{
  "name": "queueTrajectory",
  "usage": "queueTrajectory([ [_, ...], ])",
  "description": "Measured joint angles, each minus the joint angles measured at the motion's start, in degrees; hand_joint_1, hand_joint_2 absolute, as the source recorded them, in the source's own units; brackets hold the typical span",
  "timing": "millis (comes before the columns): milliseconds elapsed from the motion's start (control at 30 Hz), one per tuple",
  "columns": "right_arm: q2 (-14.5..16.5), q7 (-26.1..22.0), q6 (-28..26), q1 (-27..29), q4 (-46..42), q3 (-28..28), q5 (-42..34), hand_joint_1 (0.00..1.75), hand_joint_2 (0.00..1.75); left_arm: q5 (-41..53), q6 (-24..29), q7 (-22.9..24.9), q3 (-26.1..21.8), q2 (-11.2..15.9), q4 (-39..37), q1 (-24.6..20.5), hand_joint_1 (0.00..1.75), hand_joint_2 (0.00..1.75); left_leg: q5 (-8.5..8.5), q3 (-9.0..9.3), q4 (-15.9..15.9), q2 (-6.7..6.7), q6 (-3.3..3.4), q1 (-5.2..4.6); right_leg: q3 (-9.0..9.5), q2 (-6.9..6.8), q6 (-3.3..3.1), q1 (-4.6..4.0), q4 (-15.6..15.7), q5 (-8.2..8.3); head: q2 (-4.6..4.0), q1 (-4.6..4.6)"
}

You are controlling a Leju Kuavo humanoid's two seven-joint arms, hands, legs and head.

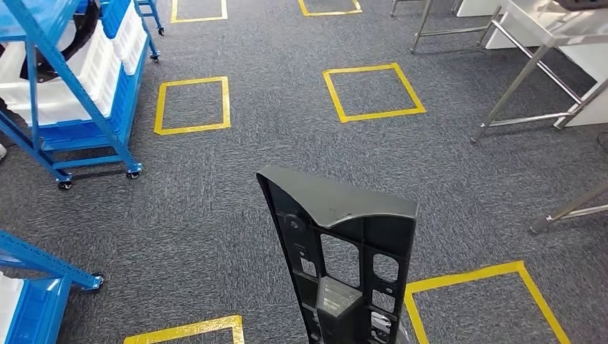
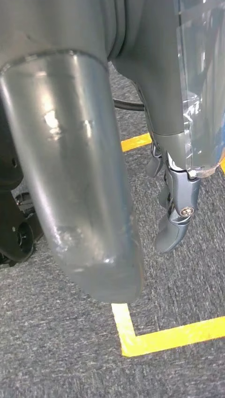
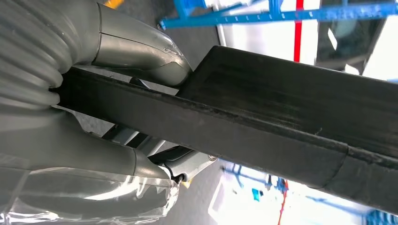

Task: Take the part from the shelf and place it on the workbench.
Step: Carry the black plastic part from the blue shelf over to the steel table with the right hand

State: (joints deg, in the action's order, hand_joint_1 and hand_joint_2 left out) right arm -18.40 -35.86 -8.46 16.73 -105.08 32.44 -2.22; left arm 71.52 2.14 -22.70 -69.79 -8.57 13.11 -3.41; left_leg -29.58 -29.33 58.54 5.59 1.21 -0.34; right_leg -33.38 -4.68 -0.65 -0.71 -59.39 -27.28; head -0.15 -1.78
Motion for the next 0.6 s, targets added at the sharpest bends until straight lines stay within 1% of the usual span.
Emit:
queueTrajectory([
  [33, 0.0, 0.0, 0.0, 0.0, 0.0, 0.0, 0.0, 1.75, 1.75, 0.0, 0.0, 0.0, 0.0, 0.0, 0.0, 0.0, 0.0, 0.0, -0.11, 0.14, -0.1, 0.65, -0.24, -0.06, -0.02, 0.39, -0.2, -0.23, 0.3, -0.14, 0.0, 0.0],
  [67, 0.0, 0.0, 0.0, 0.1, 0.0, 0.0, 0.0, 1.75, 1.75, 0.0, 0.0, 0.0, 0.0, 0.0, 0.0, -0.1, 0.0, 0.0, -0.23, 0.36, -0.2, 1.15, -0.48, -0.06, 0.03, 1.1, -0.45, -0.14, 0.6, 0.02, 0.0, -0.01],
  [100, 0.0, 0.0, 0.0, 0.2, 0.0, 0.0, 0.0, 1.75, 1.75, 0.1, 0.0, 0.0, 0.0, 0.0, 0.0, -0.2, 0.0, 0.0, -0.5, 0.52, 0.0, 0.7, -0.79, -0.02, 0.22, 1.77, -0.63, 0.02, 1.0, 0.21, 0.0, -0.01],
  [133, 0.0, 0.0, 0.0, 0.2, 0.0, 0.0, 0.0, 1.75, 1.75, 0.1, 0.0, 0.0, 0.0, 0.0, 0.0, -0.2, 0.0, 0.0, -1.19, 0.34, 0.9, -0.51, -1.09, 0.03, 0.47, 2.41, -0.84, 0.25, 1.4, 0.42, 0.0, -0.01],
  [167, 0.0, 0.0, 0.0, 0.1, 0.0, 0.0, 0.0, 1.75, 1.75, 0.1, 0.0, -0.1, 0.0, 0.0, 0.0, -0.3, 0.0, 0.0, -2.42, -0.39, 2.8, -2.16, -1.39, 0.09, 0.74, 3.05, -1.04, 0.54, 1.8, 0.63, 0.0, -0.01],
  [200, 0.0, 0.0, 0.0, 0.0, 0.0, 0.0, 0.0, 1.75, 1.75, 0.1, 0.0, -0.1, 0.0, 0.0, 0.0, -0.2, 0.0, 0.0, -4.12, -1.82, 6.0, -3.88, -1.61, 0.19, 0.84, 3.7, -1.16, 0.69, 2.0, 0.72, 0.0, -0.01],
  [233, 0.0, 0.0, 0.0, -0.1, 0.0, 0.0, 0.0, 1.75, 1.75, 0.1, 0.0, -0.1, 0.0, 0.0, 0.0, -0.1, 0.0, 0.0, -5.91, -3.67, 9.8, -4.76, -1.77, 0.25, 0.85, 4.42, -1.29, 0.77, 2.0, 0.72, 0.0, -0.01],
  [267, -0.1, 0.0, 0.0, -0.1, 0.0, 0.0, 0.0, 1.75, 1.75, 0.1, 0.0, -0.1, 0.0, 0.0, 0.0, 0.0, 0.0, 0.0, -7.17, -5.47, 13.3, -5.08, -1.91, 0.3, 0.85, 5.21, -1.37, 0.81, 1.9, 0.71, 0.0, -0.01],
  [300, -0.1, 0.0, 0.0, -0.1, 0.0, 0.0, 0.0, 1.75, 1.75, 0.1, 0.0, 0.0, 0.0, 0.0, 0.0, 0.2, 0.0, 0.0, -7.42, -6.72, 15.4, -5.16, -2.02, 0.36, 0.87, 6.05, -1.39, 0.83, 1.9, 0.68, 0.0, -0.01],
  [333, -0.1, 0.1, 0.0, -0.1, 0.0, 0.0, 0.0, 1.75, 1.75, 0.2, 0.0, 0.0, 0.0, 0.0, 0.0, 0.2, 0.0, 0.0, -6.42, -7.03, 15.3, -5.19, -2.11, 0.43, 0.9, 6.93, -1.34, 0.88, 1.7, 0.63, 0.0, -0.01],
  [367, -0.1, 0.1, -0.1, 0.0, 0.0, 0.0, 0.0, 1.75, 1.75, 0.2, 0.0, 0.0, 0.0, 0.1, 0.0, 0.2, 0.0, 0.0, -4.53, -6.44, 13.4, -5.34, -2.15, 0.5, 0.96, 7.8, -1.23, 0.95, 1.6, 0.55, 0.0, -0.01],
  [400, -0.1, 0.1, -0.1, 0.0, 0.0, 0.0, 0.0, 1.75, 1.75, 0.2, 0.0, 0.0, 0.0, 0.2, 0.0, 0.2, 0.0, 0.0, -2.07, -5.06, 9.7, -6.09, -2.16, 0.63, 0.98, 8.65, -1.03, 1.05, 1.3, 0.39, 0.0, -0.01],
  [433, -0.1, 0.1, -0.1, -0.1, 0.0, 0.0, 0.0, 1.75, 1.75, 0.3, 0.0, 0.0, 0.0, 0.2, 0.0, 0.2, 0.0, 0.0, -0.33, -3.62, 6.0, -7.49, -2.14, 0.76, 0.87, 9.43, -0.73, 1.06, 0.9, 0.18, 0.0, -0.01],
  [467, -0.1, 0.2, -0.1, -0.1, 0.0, 0.0, 0.0, 1.75, 1.75, 0.3, 0.0, 0.0, 0.0, 0.3, 0.0, 0.2, 0.0, 0.0, 0.67, -2.54, 3.3, -8.77, -1.97, 0.91, 0.63, 10.14, -0.43, 1.08, 0.4, 0.01, 0.0, -0.01],
  [500, -0.1, 0.2, -0.2, -0.1, 0.0, 0.0, 0.0, 1.75, 1.75, 0.4, 0.0, 0.0, 0.0, 0.3, 0.0, 0.1, 0.0, 0.0, 1.04, -1.88, 1.5, -9.77, -1.73, 0.95, 0.31, 10.8, -0.09, 1.12, 0.1, -0.07, 0.0, 0.0],
  [533, -0.1, 0.2, -0.2, -0.1, 0.0, 0.0, 0.0, 1.75, 1.75, 0.4, 0.0, 0.0, 0.0, 0.3, 0.0, 0.1, 0.0, 0.0, 0.77, -1.72, 1.1, -10.03, -1.39, 0.87, -0.02, 11.44, 0.27, 1.19, 0.0, -0.01, 0.0, 0.0],
  [567, 0.0, 0.3, -0.3, 0.0, 0.0, 0.0, 0.0, 1.75, 1.75, 0.4, 0.0, 0.0, 0.0, 0.3, 0.0, 0.1, 0.0, 0.0, 0.85, -1.66, 0.9, -9.46, -0.92, 0.81, -0.28, 12.07, 0.63, 1.32, 0.1, 0.16, 0.0, 0.01],
  [600, 0.0, 0.3, -0.4, 0.1, 0.0, 0.0, 0.0, 1.75, 1.75, 0.5, 0.0, 0.0, 0.0, 0.3, 0.0, 0.0, 0.0, 0.0, 1.05, -1.55, 0.7, -8.73, -0.46, 0.78, -0.44, 12.28, 0.92, 1.44, 0.1, 0.22, 0.0, 0.0],
])
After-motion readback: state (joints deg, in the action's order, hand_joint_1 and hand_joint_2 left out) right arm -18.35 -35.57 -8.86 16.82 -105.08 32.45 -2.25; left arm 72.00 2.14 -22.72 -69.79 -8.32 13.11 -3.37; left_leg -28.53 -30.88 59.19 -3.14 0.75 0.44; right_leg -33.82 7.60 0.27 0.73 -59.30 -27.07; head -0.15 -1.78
